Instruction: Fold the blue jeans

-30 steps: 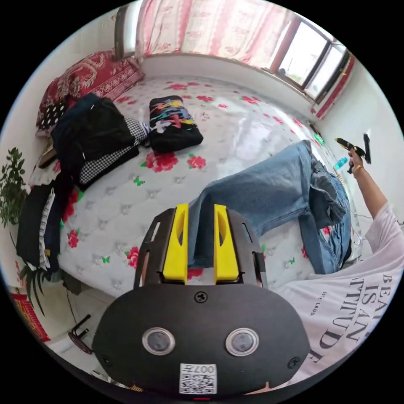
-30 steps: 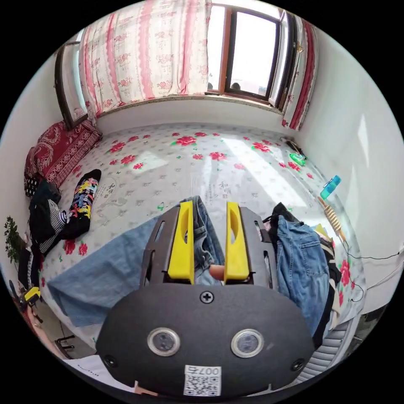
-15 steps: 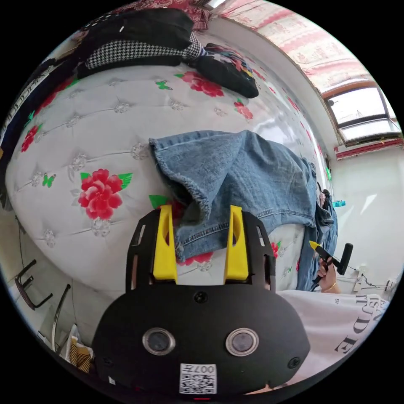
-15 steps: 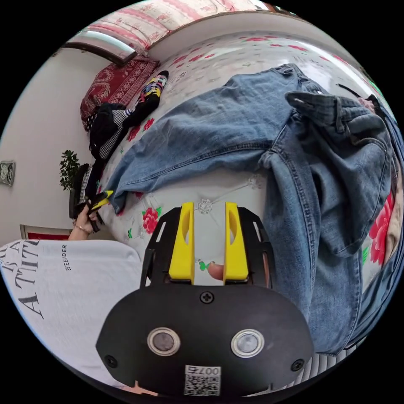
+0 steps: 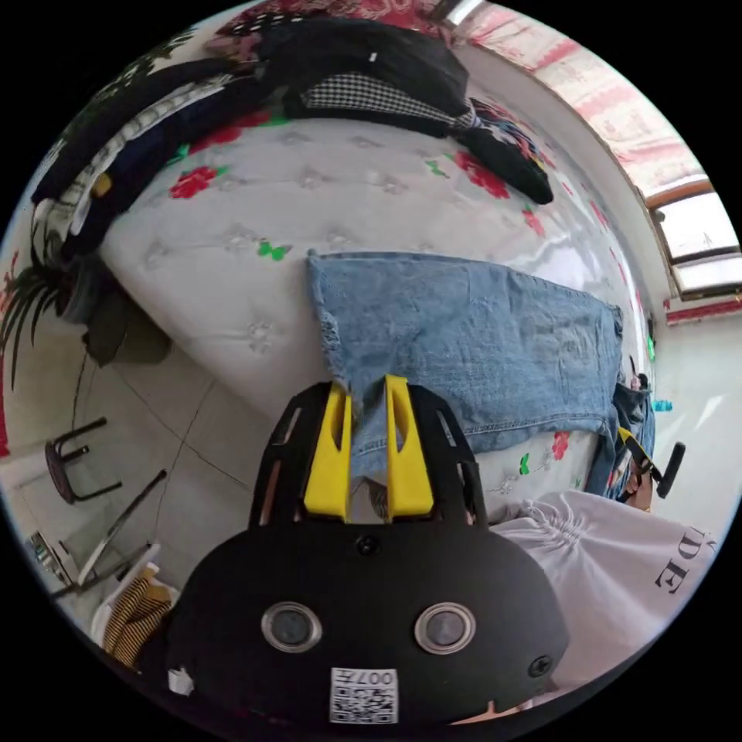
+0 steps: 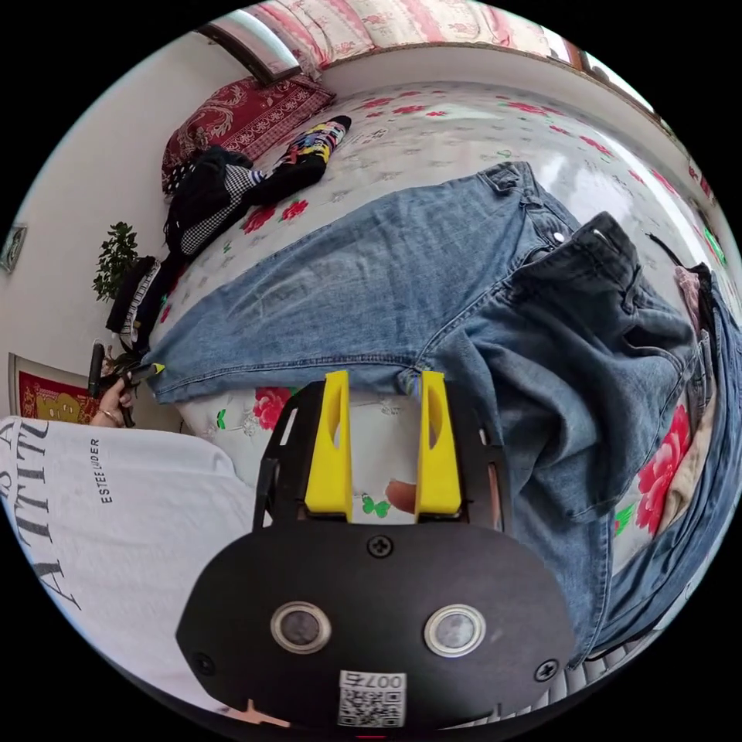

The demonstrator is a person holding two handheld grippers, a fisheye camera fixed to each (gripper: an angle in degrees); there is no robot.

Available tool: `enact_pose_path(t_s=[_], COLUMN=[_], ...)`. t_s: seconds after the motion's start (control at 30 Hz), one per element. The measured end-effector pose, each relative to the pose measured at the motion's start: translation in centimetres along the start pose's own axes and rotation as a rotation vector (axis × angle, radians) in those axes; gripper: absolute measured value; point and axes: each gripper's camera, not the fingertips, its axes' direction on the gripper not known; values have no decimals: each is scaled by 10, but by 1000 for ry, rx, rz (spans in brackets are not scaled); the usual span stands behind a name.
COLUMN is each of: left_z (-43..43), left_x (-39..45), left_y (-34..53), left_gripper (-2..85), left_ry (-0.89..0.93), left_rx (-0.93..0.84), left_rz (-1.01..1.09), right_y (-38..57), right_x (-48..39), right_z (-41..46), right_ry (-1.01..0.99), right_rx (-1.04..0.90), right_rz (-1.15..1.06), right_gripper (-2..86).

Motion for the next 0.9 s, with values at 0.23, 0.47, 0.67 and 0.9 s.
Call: enact_pose_path(t_s=[0.23, 0.47, 0.67, 0.9], left_z=[-58, 45, 97, 105], left_x=[16, 129, 176, 189], left_y=[14, -58, -70, -99], left_gripper=[62, 68, 66, 51], left_ry=[-29, -56, -249, -241], left_rx=[250, 46, 30, 141], left_rz=[6, 200, 185, 220], right_y=[-50, -98, -102, -129], right_x=[24, 53, 46, 42], right_z=[-6, 53, 87, 102], right_ry=[130, 200, 277, 300], right_rx=[72, -87, -30, 135], right_rz=[64, 120, 81, 72], right_gripper=[112, 122, 130, 129])
